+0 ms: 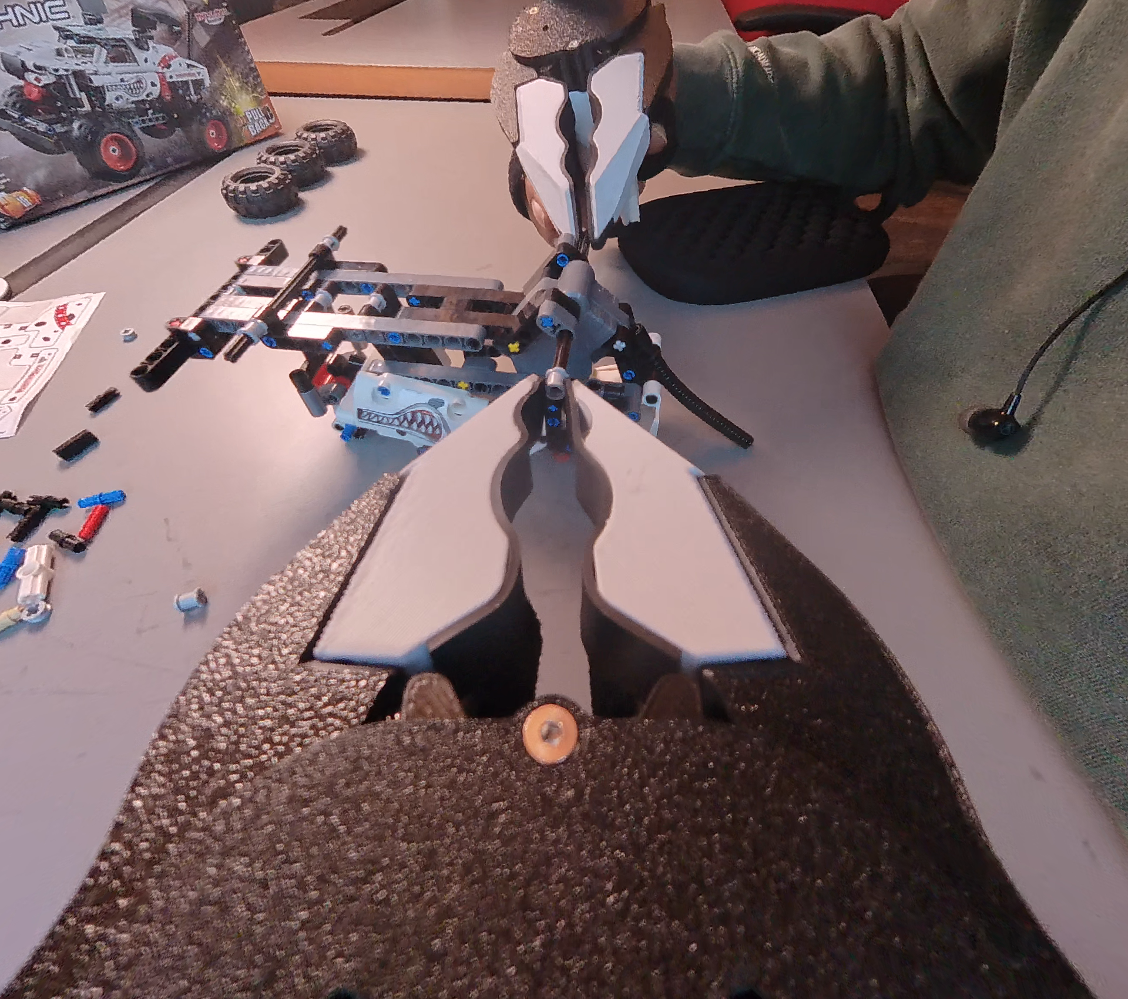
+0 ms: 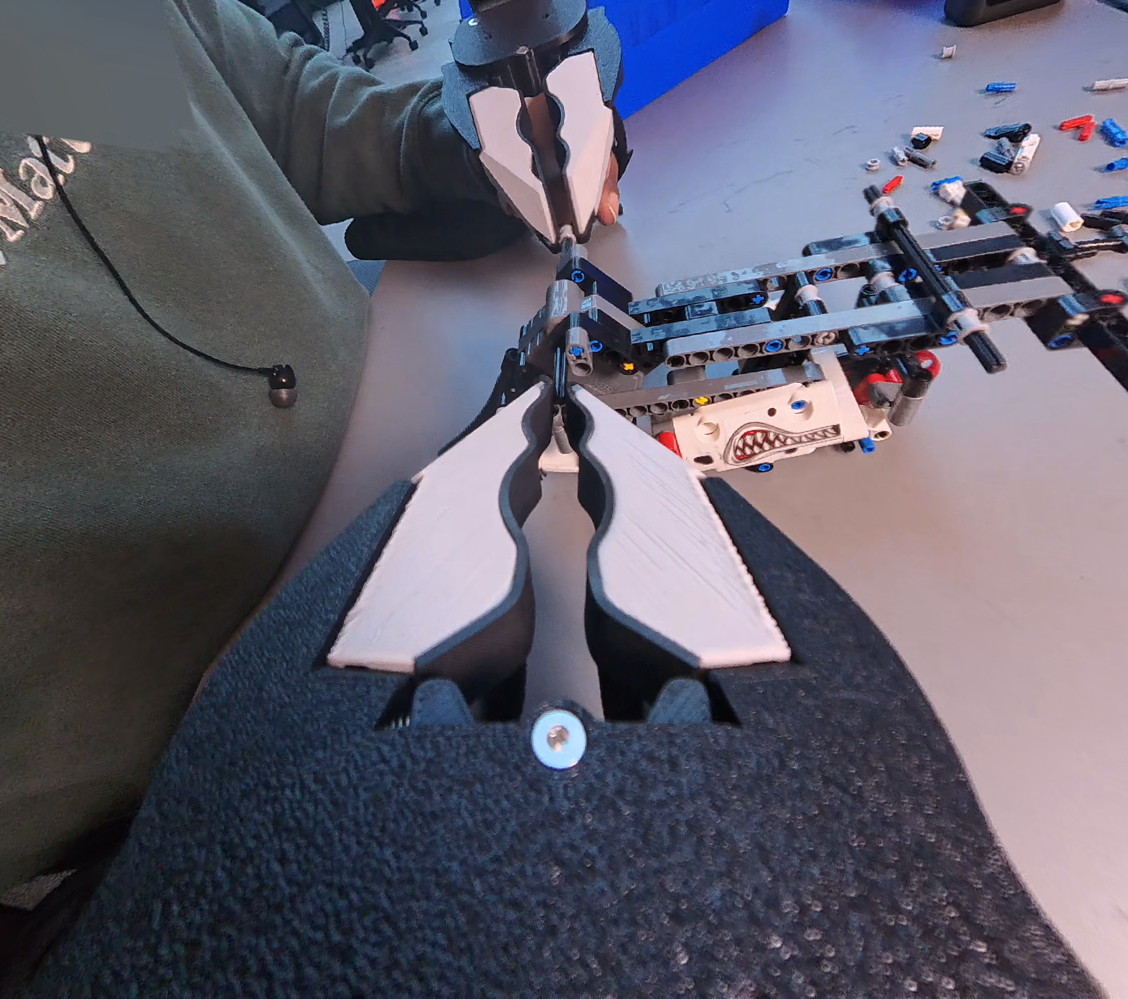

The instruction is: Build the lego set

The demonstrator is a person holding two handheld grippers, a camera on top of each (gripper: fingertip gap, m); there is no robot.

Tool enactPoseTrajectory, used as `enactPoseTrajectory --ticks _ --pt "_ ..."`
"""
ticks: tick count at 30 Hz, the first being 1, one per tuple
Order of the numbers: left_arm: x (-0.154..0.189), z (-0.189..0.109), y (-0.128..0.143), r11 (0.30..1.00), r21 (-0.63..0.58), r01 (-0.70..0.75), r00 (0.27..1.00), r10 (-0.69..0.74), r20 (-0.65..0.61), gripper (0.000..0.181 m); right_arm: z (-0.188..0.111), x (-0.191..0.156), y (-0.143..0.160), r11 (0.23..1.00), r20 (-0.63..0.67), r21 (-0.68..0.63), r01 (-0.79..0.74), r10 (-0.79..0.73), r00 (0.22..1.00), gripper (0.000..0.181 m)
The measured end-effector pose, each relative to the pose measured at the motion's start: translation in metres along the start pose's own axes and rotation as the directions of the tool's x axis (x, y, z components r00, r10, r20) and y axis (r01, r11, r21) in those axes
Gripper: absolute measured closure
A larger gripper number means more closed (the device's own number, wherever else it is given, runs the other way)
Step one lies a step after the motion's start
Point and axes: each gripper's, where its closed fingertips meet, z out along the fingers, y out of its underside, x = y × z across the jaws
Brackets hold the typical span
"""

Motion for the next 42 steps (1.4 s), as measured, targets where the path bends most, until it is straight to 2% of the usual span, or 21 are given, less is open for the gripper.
enactPoseTrajectory --ticks 9,22,42 --pt "0.008 0.013 -0.005 0.995 -0.052 -0.082 0.995 0.079 -0.055 0.176 0.003 -0.002 0.000 0.999 -0.017 -0.023 0.029 -0.029 0.999 0.179" --pt "0.006 0.016 -0.005 0.996 -0.072 -0.051 0.997 0.047 -0.056 0.176 0.007 -0.003 -0.002 1.000 -0.001 -0.004 0.022 -0.022 1.000 0.179" --pt "0.011 0.020 -0.006 0.993 -0.085 -0.076 0.996 0.072 -0.054 0.176 0.001 -0.004 0.001 1.000 -0.003 -0.011 0.029 -0.029 1.000 0.178"
